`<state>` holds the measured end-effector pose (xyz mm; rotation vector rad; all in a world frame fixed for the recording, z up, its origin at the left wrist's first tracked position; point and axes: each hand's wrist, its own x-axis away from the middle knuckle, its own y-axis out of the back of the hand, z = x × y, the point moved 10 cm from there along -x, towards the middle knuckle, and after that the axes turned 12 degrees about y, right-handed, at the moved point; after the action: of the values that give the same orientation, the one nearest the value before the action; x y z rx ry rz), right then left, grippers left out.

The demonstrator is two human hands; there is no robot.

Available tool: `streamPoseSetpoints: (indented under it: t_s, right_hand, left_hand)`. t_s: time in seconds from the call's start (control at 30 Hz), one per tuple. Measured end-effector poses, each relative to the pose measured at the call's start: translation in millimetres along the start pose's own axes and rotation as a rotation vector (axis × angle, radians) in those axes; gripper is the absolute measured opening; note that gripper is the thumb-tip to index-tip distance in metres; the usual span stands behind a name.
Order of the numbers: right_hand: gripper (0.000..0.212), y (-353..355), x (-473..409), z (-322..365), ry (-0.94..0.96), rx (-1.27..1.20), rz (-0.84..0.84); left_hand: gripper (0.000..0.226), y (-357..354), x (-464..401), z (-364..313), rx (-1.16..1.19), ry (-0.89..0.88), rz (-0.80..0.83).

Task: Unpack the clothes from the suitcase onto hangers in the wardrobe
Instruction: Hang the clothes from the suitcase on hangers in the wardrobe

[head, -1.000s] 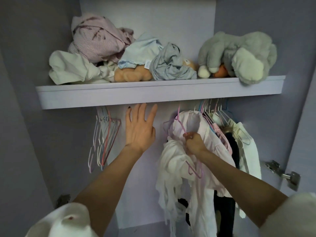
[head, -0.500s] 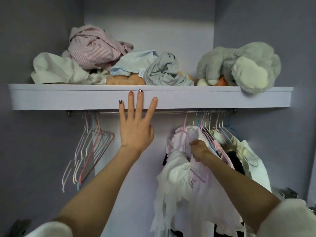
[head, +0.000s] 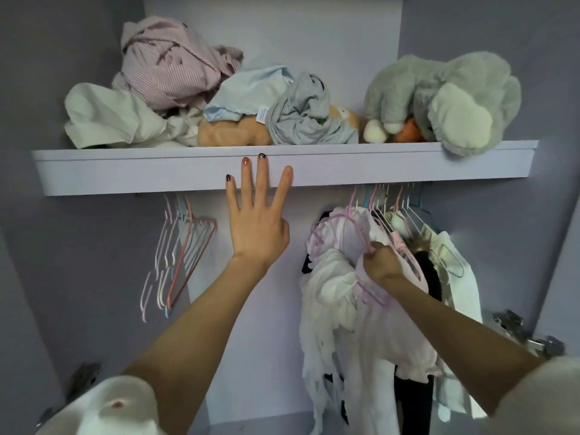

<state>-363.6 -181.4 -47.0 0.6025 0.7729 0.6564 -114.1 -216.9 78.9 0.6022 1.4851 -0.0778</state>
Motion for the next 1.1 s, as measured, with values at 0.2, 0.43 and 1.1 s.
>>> streamPoseSetpoints:
  t_s: [0.2,0.43,1.1]
  right_hand:
    - [0.046,11.7,68.2,41.3,0.221,0.255,-0.024]
    - [0.043,-28.1,167.9,43.8,0.301,0.183,0.119]
    - [0.035,-198.1,609.2,93.0,0.426,-0.006,1.273]
  left_hand:
    - [0.082,4.0,29.4,4.5,0.142,-0.018,0.299]
    - [0.073,1.4,160.4,32.3,0.115,0.075,0.868]
    - [0.052,297.1,582.9,200.8,-0.007,0.928,1.465]
